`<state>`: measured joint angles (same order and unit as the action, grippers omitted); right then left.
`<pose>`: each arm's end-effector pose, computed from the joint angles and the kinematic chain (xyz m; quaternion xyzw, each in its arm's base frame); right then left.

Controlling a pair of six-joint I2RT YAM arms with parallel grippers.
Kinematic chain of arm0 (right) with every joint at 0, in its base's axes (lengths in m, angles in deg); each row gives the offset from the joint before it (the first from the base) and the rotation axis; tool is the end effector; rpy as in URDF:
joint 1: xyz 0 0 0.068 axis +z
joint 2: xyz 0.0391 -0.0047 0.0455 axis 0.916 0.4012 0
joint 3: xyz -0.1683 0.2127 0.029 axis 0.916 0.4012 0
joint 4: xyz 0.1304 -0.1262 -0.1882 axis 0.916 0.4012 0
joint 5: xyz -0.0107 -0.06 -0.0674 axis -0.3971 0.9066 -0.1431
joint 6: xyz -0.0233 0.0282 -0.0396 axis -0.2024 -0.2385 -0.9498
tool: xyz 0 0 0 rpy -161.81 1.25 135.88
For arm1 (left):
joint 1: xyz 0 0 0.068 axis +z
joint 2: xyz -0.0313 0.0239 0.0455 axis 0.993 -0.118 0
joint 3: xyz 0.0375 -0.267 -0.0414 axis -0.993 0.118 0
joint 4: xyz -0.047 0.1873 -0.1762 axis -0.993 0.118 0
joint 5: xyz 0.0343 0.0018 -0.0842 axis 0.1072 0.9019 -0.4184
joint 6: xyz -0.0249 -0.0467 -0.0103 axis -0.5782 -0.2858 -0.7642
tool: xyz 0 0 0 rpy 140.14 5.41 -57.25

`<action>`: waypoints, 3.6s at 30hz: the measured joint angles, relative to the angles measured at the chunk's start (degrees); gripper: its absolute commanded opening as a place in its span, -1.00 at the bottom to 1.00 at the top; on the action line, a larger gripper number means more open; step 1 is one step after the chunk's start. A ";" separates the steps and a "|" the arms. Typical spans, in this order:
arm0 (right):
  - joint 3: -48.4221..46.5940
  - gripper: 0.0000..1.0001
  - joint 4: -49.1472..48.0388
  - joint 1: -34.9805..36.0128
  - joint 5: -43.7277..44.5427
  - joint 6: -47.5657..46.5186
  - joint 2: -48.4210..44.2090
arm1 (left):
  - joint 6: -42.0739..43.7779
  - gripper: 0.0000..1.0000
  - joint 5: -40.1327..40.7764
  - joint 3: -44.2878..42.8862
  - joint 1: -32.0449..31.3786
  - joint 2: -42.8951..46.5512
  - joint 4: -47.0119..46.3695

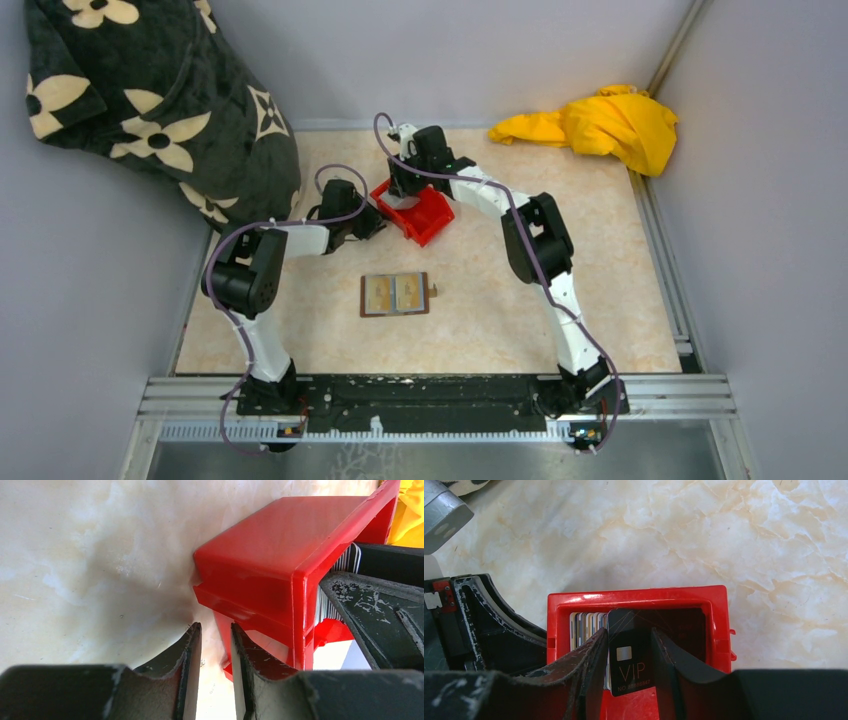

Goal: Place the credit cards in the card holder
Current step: Pick up the credit card from the storage box.

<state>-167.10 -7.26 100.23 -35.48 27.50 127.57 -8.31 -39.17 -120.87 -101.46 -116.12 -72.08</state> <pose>0.4421 0.3110 0.2038 -0.2977 0.8260 0.2884 0.3821 0.3582 -0.1222 0.1380 -0.2756 0.8540 -0.3081 0.3159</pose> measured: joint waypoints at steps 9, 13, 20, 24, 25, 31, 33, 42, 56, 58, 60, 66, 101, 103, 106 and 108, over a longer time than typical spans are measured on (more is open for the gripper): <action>0.42 -0.27 0.92 0.07 -0.37 0.07 -0.85 | -0.07 -0.33 -0.07 -0.11 0.02 -0.17 0.02; 0.42 -0.29 1.03 0.11 -0.42 0.24 -1.01 | -0.07 -0.33 -0.07 -0.22 0.02 -0.31 0.11; 1.92 -0.31 0.83 0.20 -0.39 0.33 -2.23 | -0.07 -0.33 -0.13 -0.52 0.02 -0.37 0.46; 2.29 -0.32 1.16 0.35 -0.42 0.37 -2.95 | -0.22 -0.33 -0.22 -0.52 0.02 -0.37 0.42; 2.29 -0.32 1.20 0.44 -0.42 0.39 -3.06 | -0.24 -0.33 -0.24 -0.52 0.02 -0.37 0.42; 3.13 -0.39 1.31 0.63 -0.39 0.42 -4.11 | -0.26 -0.33 -0.31 -0.52 0.02 -0.37 0.42; 3.54 -0.41 1.27 0.66 -0.35 0.42 -4.50 | -0.26 -0.33 -0.31 -0.52 0.02 -0.37 0.42; 6.08 -0.59 1.22 1.31 3.93 -0.74 -7.08 | -0.24 -0.31 -0.28 -0.52 0.02 -0.35 0.42; 15.67 -1.00 -1.14 2.86 17.70 -4.22 -17.92 | -0.09 -0.15 0.74 2.19 0.02 7.82 1.95; 17.00 -1.00 -1.88 2.95 18.97 -4.42 -19.58 | -0.07 -0.14 0.87 2.95 0.02 9.57 2.62; 18.86 -1.00 -2.95 3.19 20.35 -4.81 -21.57 | -0.04 -0.12 0.87 3.45 0.00 11.26 3.28; 29.20 -1.00 -7.32 5.68 24.52 -6.14 -30.88 | -0.28 -0.02 0.07 5.25 0.00 18.56 5.55; 66.20 -1.00 -35.45 42.88 60.24 -30.29 -59.91 | -13.38 0.35 -29.75 8.96 -3.61 43.10 21.68; 66.38 -1.00 -36.39 43.30 60.76 -31.32 -59.91 | -13.64 0.36 -30.18 9.05 -3.80 43.06 21.99; 66.40 -1.00 -37.46 44.11 61.55 -33.35 -59.91 | -13.79 0.37 -30.93 9.03 -4.35 42.64 21.94; 66.40 -1.00 -38.25 44.63 61.75 -34.84 -59.84 | -13.79 0.38 -31.28 9.03 -4.87 42.05 21.97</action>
<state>-100.70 -45.51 144.87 26.26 -7.34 67.72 -22.10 -70.45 -111.84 -106.34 -74.07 -50.11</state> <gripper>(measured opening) 0.008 0.682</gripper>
